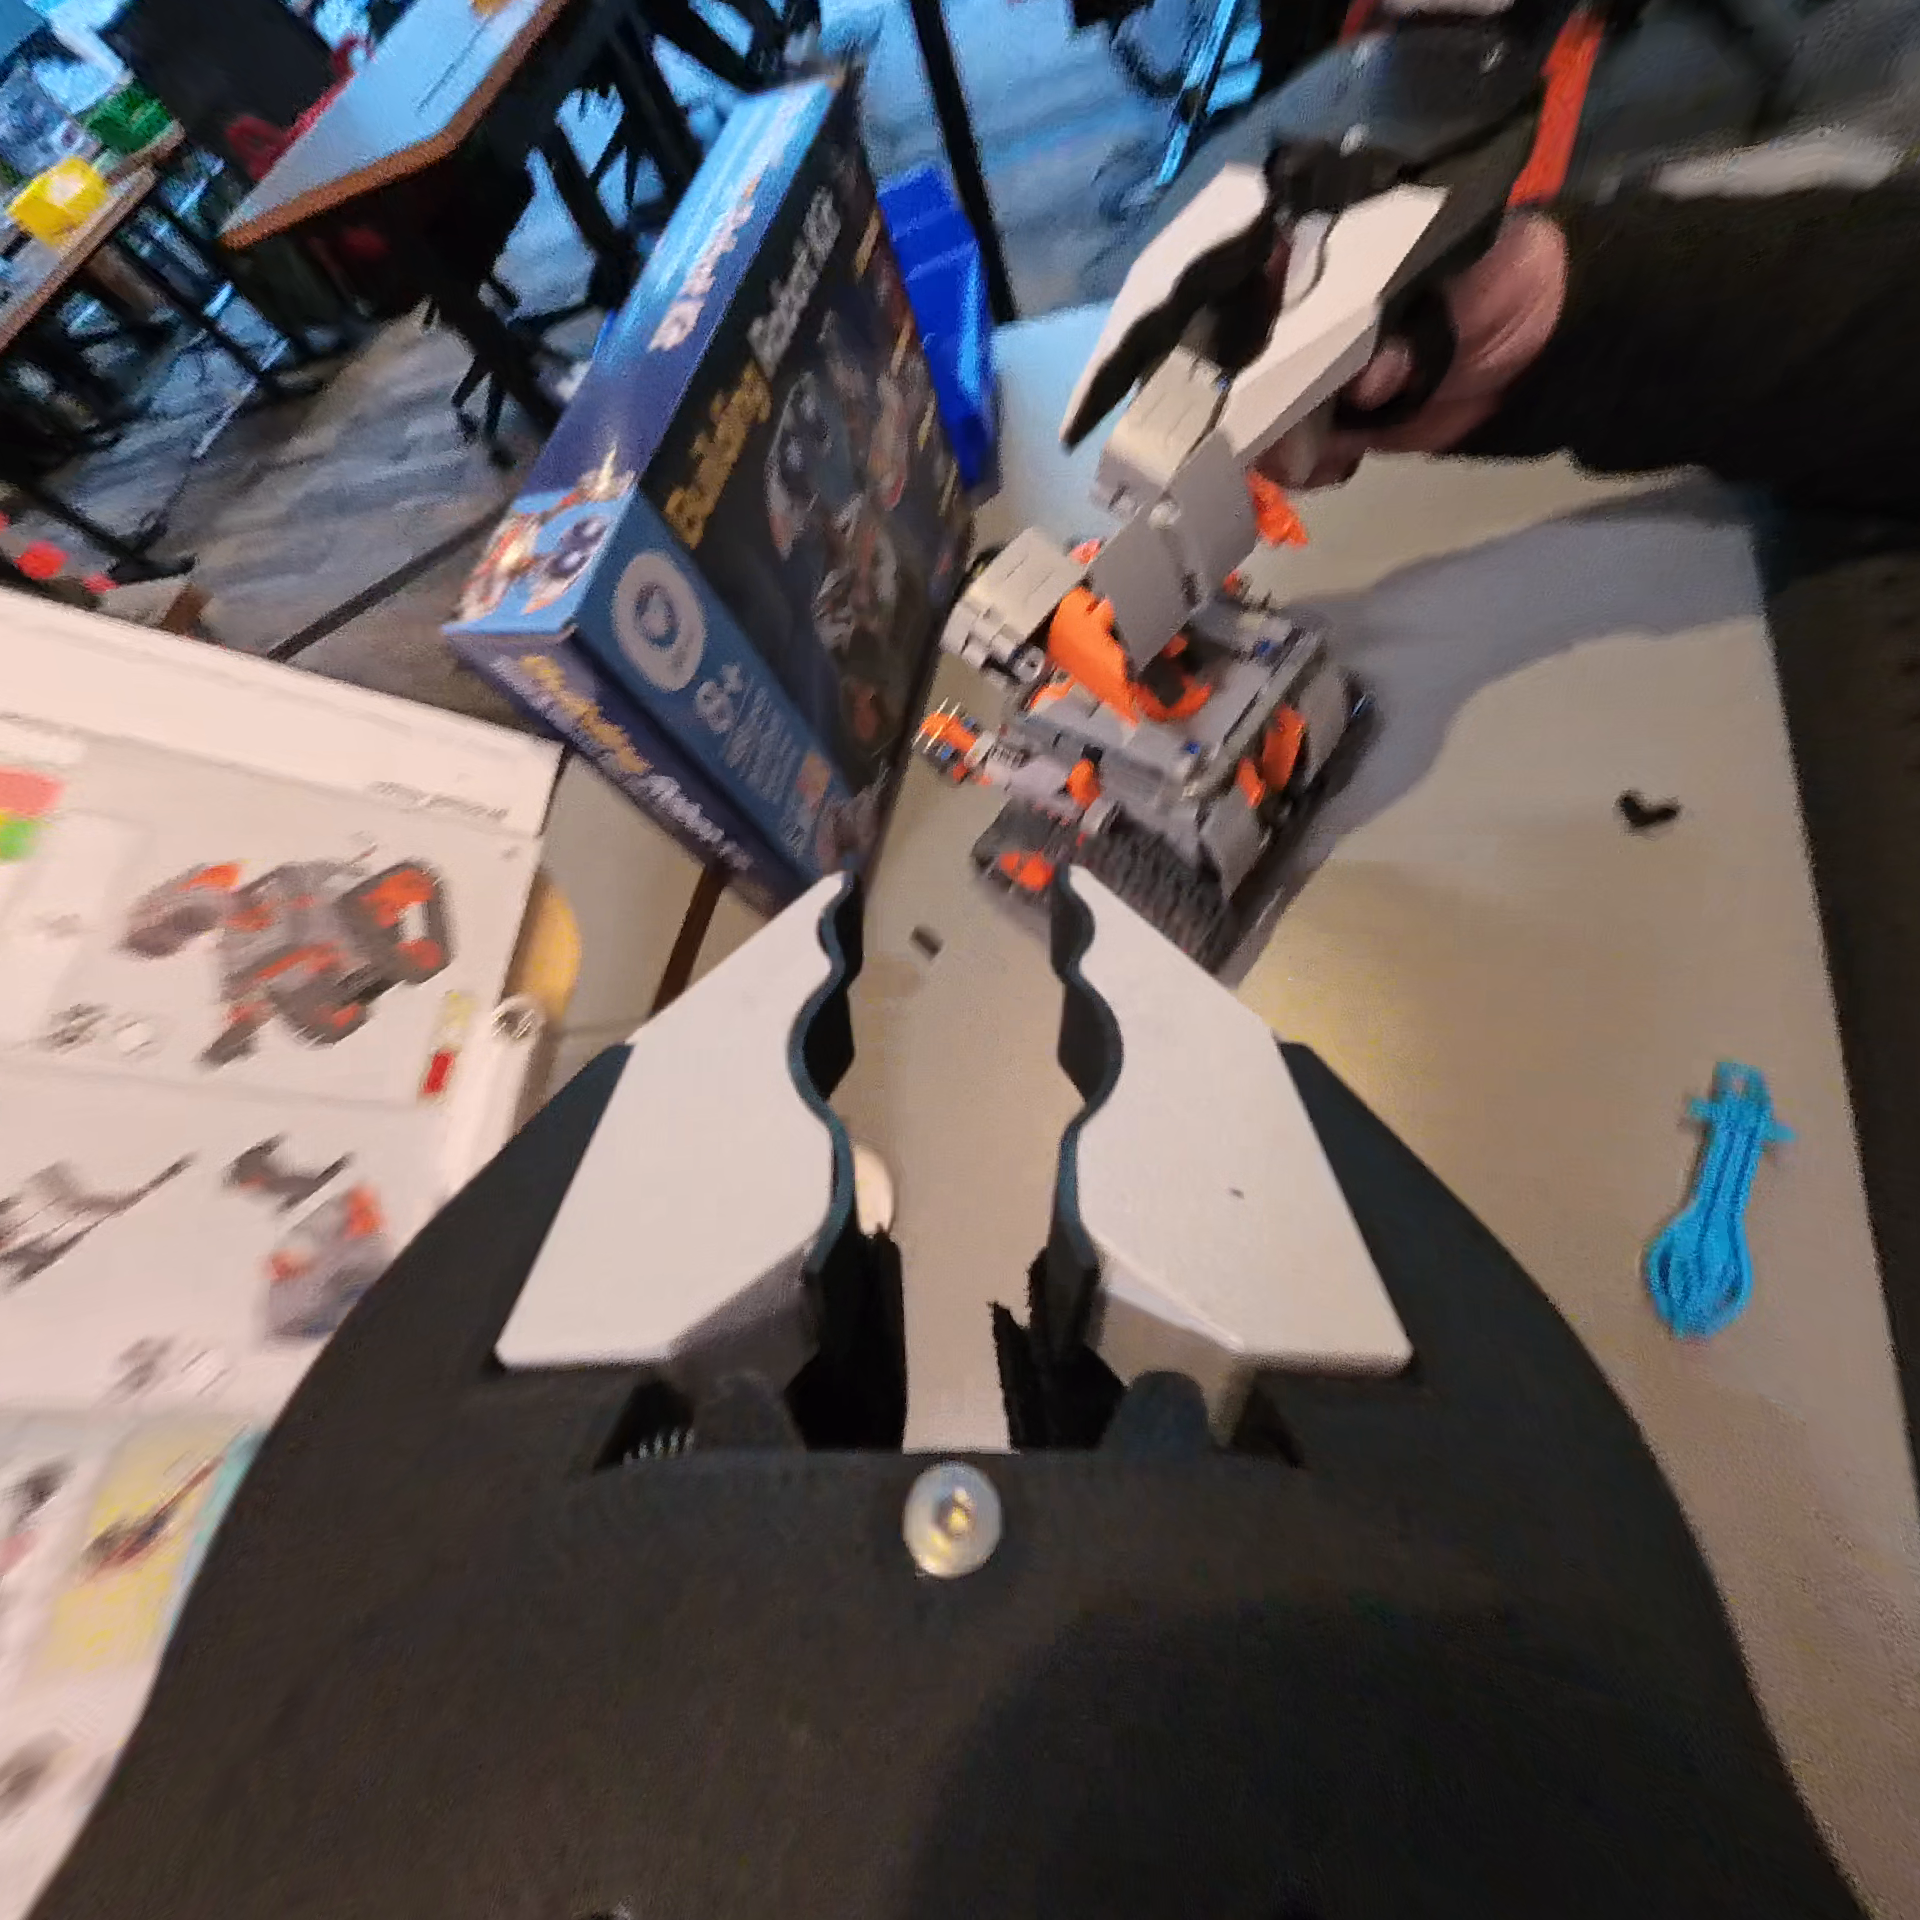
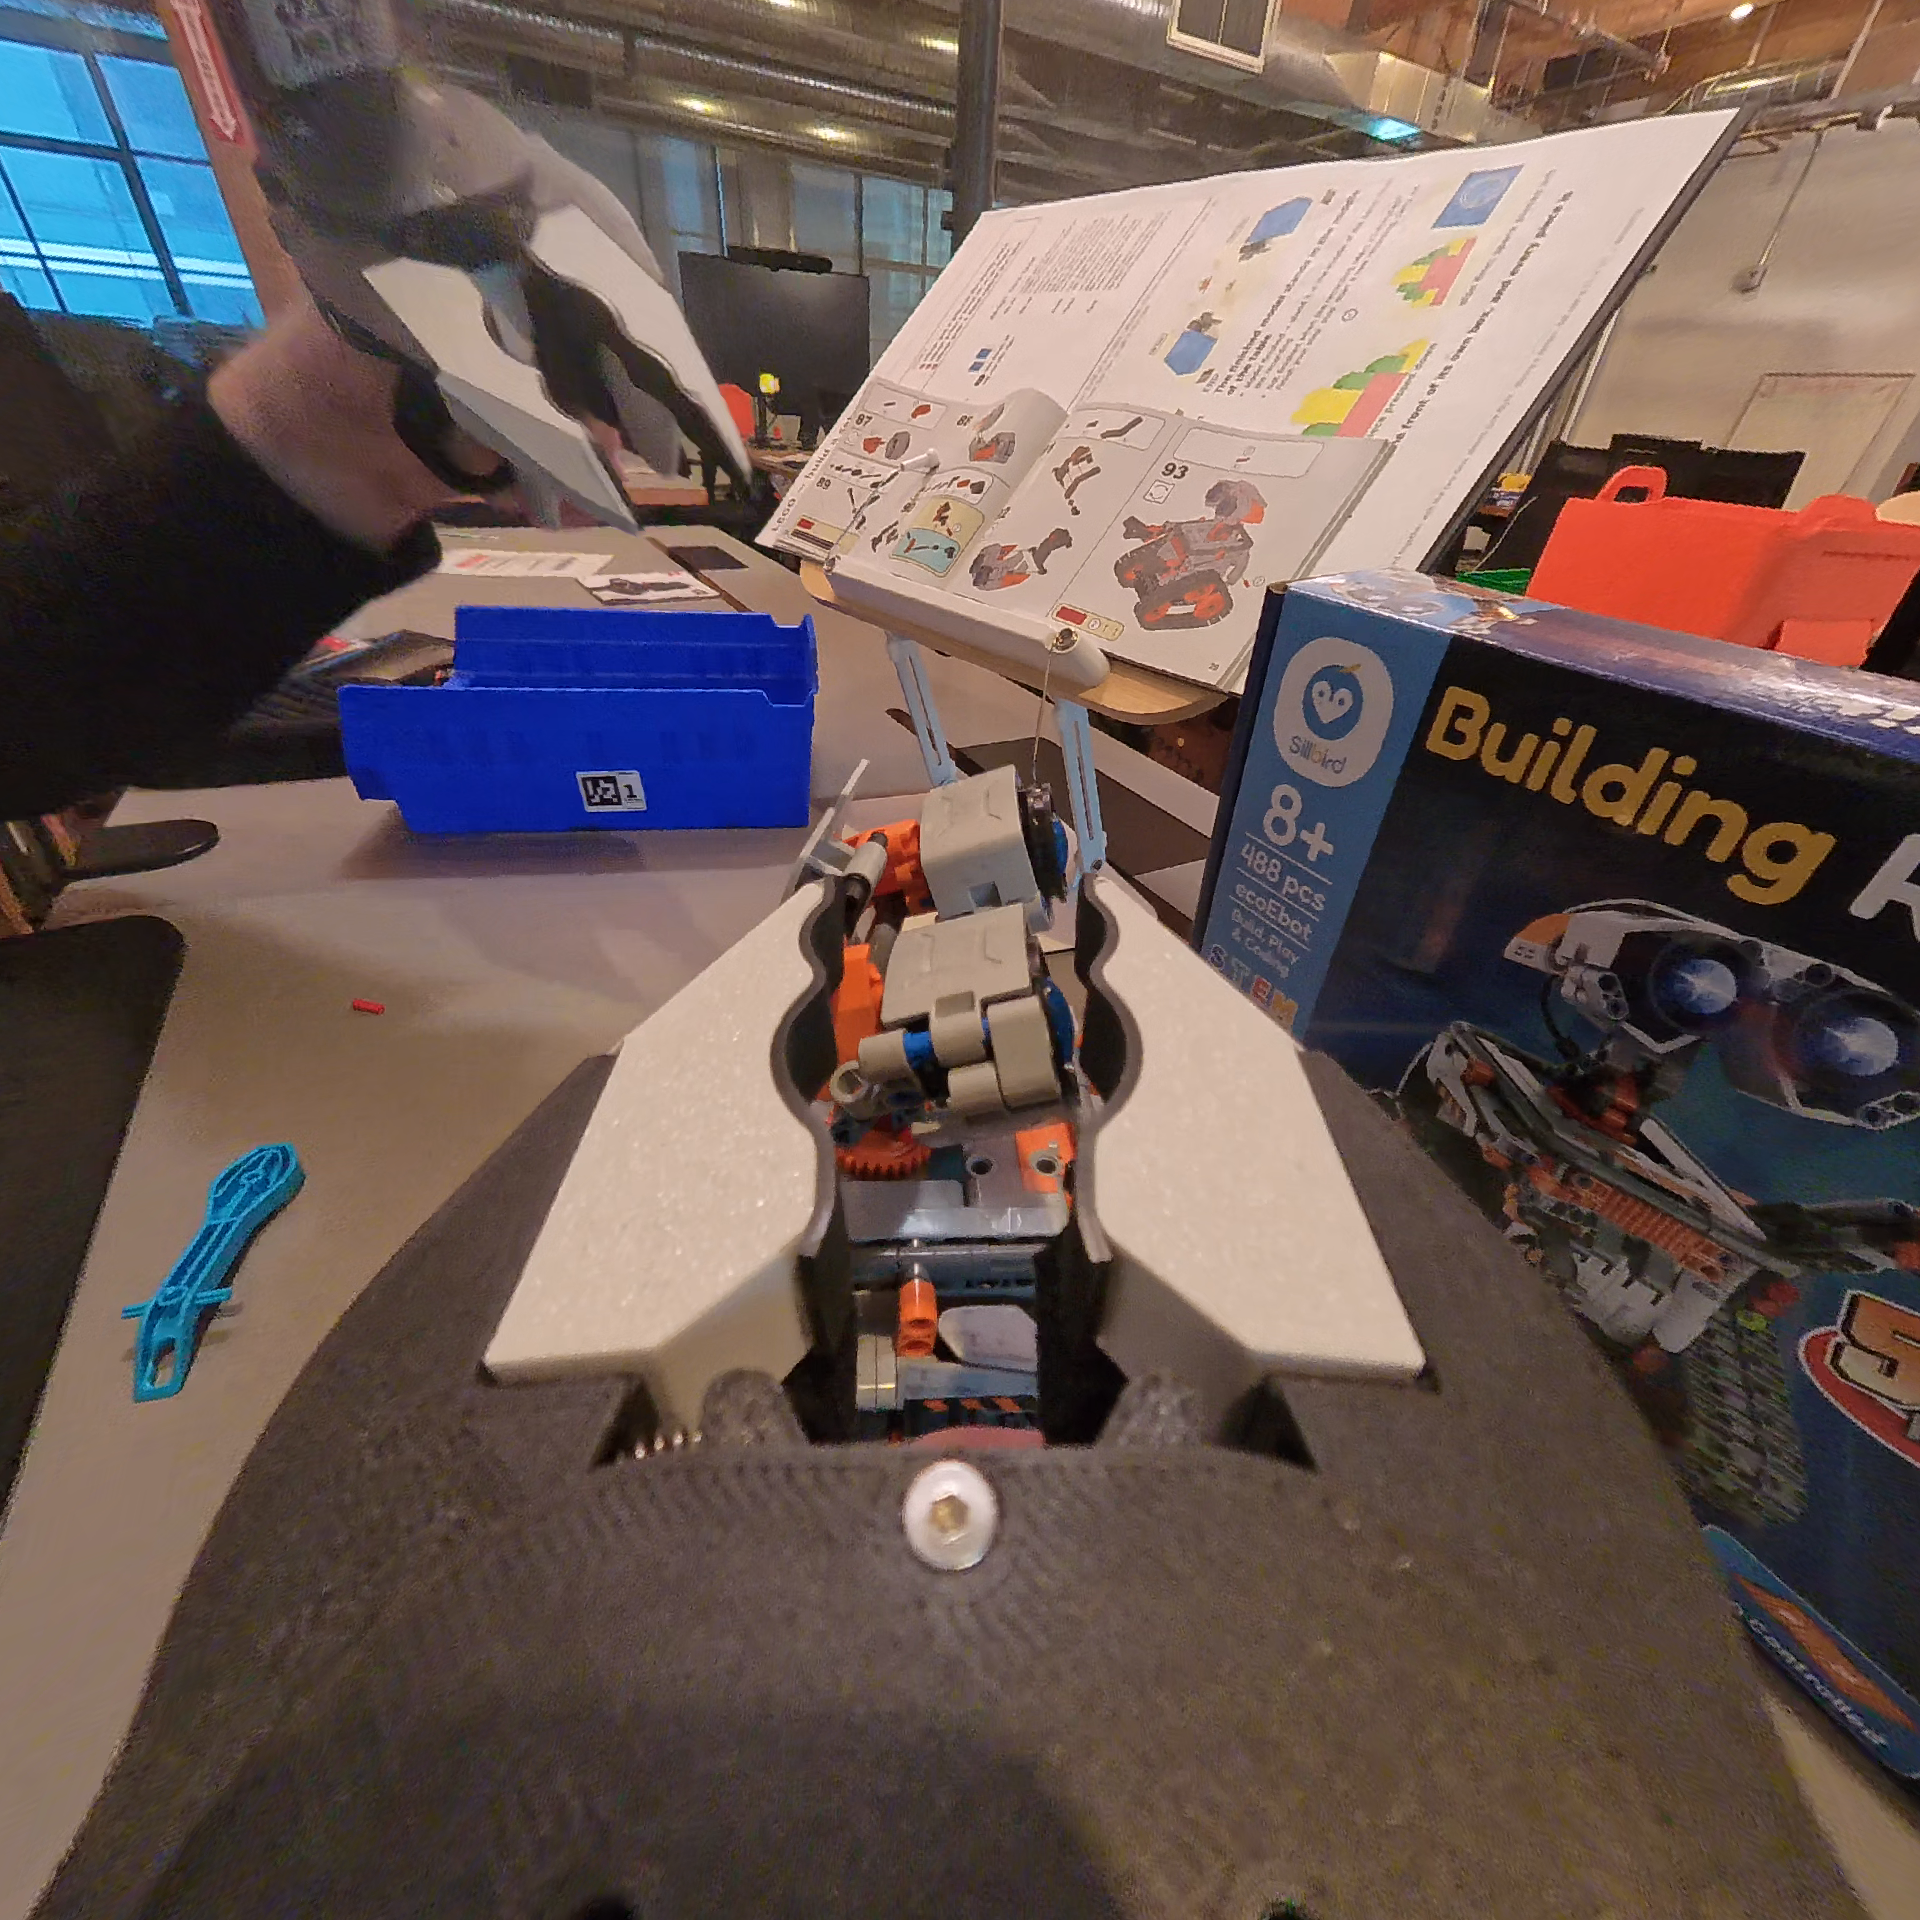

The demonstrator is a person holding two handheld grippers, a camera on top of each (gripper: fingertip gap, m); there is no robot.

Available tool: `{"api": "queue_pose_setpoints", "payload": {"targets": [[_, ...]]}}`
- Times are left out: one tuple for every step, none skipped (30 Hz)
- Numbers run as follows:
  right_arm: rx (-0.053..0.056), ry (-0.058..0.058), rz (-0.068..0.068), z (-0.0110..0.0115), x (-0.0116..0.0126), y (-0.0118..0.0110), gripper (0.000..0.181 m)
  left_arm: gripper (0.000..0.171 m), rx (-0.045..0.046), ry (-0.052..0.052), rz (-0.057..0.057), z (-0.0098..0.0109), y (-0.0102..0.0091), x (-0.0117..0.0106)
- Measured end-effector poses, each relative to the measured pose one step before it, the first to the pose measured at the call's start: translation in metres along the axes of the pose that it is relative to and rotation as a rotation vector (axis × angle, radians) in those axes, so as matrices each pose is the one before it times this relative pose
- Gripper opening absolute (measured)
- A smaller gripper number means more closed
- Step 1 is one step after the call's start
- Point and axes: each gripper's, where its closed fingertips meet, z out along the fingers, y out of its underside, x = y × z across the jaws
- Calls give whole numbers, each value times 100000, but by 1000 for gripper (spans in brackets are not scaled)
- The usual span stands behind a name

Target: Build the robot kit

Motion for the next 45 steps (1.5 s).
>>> {"api": "queue_pose_setpoints", "payload": {"targets": [[199,56,69,-29,-23,-28,44,35,-5516,-886,2462,-1230,651,-39],[129,3,102,-25,-27,-28,44,35,-4732,-1046,1978,-1103,708,13],[84,-34,141,2,-27,-32,44,34,-3878,-2168,1779,-967,701,-137],[377,146,-34,-11,-11,-64,45,33,-5647,567,2122,-804,1043,256],[207,-133,-15,5,-60,-11,46,32,-7281,1964,3129,-716,1421,425],[-236,-334,101,44,-77,61,47,31,-6504,-1824,2558,-666,1424,-310],[-222,0,111,31,-28,59,48,30,-5654,-2522,16,-600,1377,-712],[-12,258,4,29,5,29,48,30,-5181,-68,-1414,-471,1461,-535],[5,24,72,16,-28,18,48,31,-4638,-328,-1197,-402,1575,-664],[48,18,108,17,-9,3,48,31,-4020,-2885,-1536,-371,1696,-1126],[227,261,148,16,26,-32,49,31,-3526,-1136,-2517,-239,1819,-915],[203,121,355,21,18,-7,49,31,-3156,909,-2871,-71,1920,-613],[54,80,227,16,14,3,49,31,-2729,852,-3077,113,1930,-588],[24,227,12,15,28,-14,49,32,-3203,1896,-3448,355,2008,-403],[-118,180,-18,2,10,-4,49,32,-3425,2624,-3091,625,2015,-263],[-194,336,-84,-4,37,6,49,32,-2654,-79,-1722,823,1847,-637],[-98,535,-80,3,64,-17,49,32,-1795,112,-1432,995,1639,-561],[-52,422,-4,14,49,-34,49,31,-1494,2756,-1761,1144,1502,-128],[-35,422,118,36,64,-45,49,31,-1259,260,-1816,1178,1381,-530],[-1,425,291,51,71,-49,49,31,-818,-1597,-2802,1138,1153,-841],[35,230,414,54,34,-34,49,31,-529,1142,-2862,1072,944,-361],[55,188,379,45,-12,-9,49,31,-341,2254,-3685,1013,736,-205],[243,123,321,15,-43,5,48,31,-80,261,-4312,959,553,-549],[237,-11,0,-1,-93,4,48,30,-545,-85,-3698,929,490,-566],[95,347,-277,-2,-40,3,48,28,-1400,1858,-1035,893,514,-149],[-144,623,-29,-8,23,8,48,28,-600,1348,942,797,332,-141],[-304,581,56,12,16,20,48,28,1386,1437,663,635,19,-94],[-10,813,-333,2,26,-23,48,28,2090,2962,-433,540,-110,109],[178,956,-463,14,33,-40,48,28,1972,3328,-259,455,-106,205],[38,737,-79,12,24,-9,48,28,2127,2525,519,348,-148,162],[67,764,161,27,51,-21,48,28,2378,2621,623,230,-229,288],[95,793,114,24,67,-15,48,28,1336,2197,1127,198,-105,315],[10,575,-54,27,31,-14,48,27,196,1273,2202,202,31,293],[-23,575,-204,33,23,-20,48,27,-250,1962,2117,215,105,457],[122,755,-137,60,52,-40,48,27,-876,937,1356,226,170,263],[172,700,22,96,58,-26,48,27,-262,128,828,221,66,82],[-91,500,-33,108,37,11,48,26,-814,2002,351,263,162,322],[-298,618,-373,123,35,47,48,25,-1648,2149,1076,291,313,380],[-365,509,-317,137,21,86,47,25,-770,-647,1857,222,164,17],[-231,93,155,159,-2,110,47,23,21,-516,838,177,46,9],[662,-258,617,112,-32,-22,46,21,-177,962,554,202,60,215],[333,-42,357,71,9,5,46,21,22,-1462,996,196,-31,-167],[184,142,-50,9,32,-5,46,21,1421,-3686,452,114,-319,-559],[-135,511,-308,-20,68,-12,47,21,2065,75,-494,117,-495,-45],[-230,379,-374,-33,19,-11,47,20,2233,1004,-433,157,-552,77]]}}
